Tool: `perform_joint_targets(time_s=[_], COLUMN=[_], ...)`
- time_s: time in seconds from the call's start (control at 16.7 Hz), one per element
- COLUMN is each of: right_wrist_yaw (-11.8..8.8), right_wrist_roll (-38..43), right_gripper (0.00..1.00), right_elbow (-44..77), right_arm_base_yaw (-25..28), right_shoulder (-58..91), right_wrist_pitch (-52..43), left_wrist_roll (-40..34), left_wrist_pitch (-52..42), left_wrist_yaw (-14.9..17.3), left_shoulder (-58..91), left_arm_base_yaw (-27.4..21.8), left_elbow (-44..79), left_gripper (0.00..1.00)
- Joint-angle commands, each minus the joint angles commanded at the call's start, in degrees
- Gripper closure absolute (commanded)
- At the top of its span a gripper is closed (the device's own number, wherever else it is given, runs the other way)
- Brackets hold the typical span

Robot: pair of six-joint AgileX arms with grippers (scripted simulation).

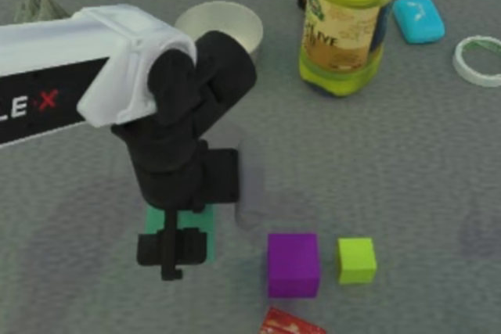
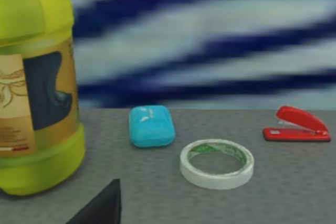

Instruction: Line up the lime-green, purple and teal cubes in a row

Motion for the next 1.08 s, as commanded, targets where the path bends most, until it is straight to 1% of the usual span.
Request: perform_joint_targets(time_s=[0.18,0.42,0.54,0.84,1.08], right_wrist_yaw=[0.0,0.0,0.0,0.0,0.0], right_wrist_roll=[0.0,0.0,0.0,0.0,0.0], right_gripper=[0.0,0.0,0.0,0.0,0.0], right_elbow=[0.0,0.0,0.0,0.0,0.0], right_arm_base_yaw=[0.0,0.0,0.0,0.0,0.0], right_shoulder=[0.0,0.0,0.0,0.0,0.0], right_wrist_pitch=[0.0,0.0,0.0,0.0,0.0], left_wrist_roll=[0.08,-0.06,-0.07,-0.03,-0.03], left_wrist_pitch=[2.33,11.98,15.03,15.72,15.72], left_wrist_yaw=[0.0,0.02,0.03,0.03,0.03], left_shoulder=[0.84,4.2,5.6,6.02,6.02], left_arm_base_yaw=[-0.16,-0.25,-0.33,-0.39,-0.39], left_elbow=[-1.63,-6.94,-9.02,-9.54,-9.54], left_gripper=[1.0,1.0,1.0,1.0,0.7])
